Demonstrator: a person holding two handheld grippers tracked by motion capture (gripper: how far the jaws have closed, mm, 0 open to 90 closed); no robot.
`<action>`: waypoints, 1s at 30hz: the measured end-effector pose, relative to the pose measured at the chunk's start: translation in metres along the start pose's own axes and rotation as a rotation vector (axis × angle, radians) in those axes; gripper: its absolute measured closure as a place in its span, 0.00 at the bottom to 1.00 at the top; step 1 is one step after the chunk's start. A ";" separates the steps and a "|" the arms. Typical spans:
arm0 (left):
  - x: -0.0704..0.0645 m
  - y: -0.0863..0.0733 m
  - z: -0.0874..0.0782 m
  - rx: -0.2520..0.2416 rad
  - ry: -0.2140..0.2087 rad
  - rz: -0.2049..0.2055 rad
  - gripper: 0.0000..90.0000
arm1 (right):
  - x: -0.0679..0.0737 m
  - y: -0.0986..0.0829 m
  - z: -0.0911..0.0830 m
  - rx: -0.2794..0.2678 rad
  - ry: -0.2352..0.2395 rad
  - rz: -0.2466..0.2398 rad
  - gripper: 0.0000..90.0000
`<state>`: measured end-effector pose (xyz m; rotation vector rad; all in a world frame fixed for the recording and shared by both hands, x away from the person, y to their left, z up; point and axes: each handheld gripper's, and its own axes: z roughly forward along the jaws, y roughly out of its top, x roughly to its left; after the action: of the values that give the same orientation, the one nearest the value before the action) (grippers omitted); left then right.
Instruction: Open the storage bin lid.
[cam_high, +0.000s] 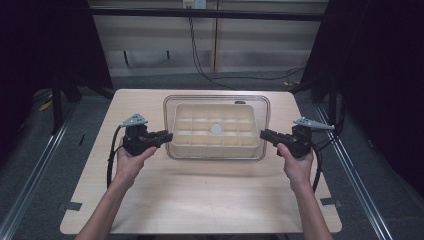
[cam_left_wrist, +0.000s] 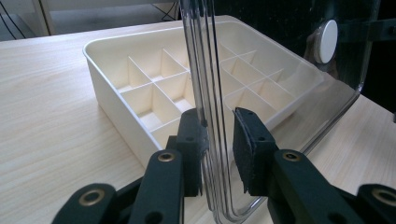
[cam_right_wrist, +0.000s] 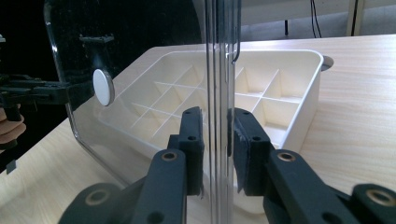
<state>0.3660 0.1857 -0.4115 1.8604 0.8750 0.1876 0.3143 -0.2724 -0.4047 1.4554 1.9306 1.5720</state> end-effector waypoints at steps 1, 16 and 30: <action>-0.001 0.000 0.000 0.000 0.000 -0.008 0.81 | 0.000 -0.001 -0.001 0.005 -0.001 0.002 0.84; -0.012 -0.005 -0.011 0.049 0.012 0.031 0.81 | 0.005 -0.003 -0.006 0.033 0.010 -0.007 0.84; -0.022 -0.012 -0.025 0.030 -0.003 0.038 0.82 | 0.013 -0.012 -0.016 0.040 0.021 -0.010 0.84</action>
<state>0.3316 0.1925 -0.4045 1.9054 0.8452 0.1968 0.2901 -0.2705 -0.4037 1.4482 1.9890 1.5594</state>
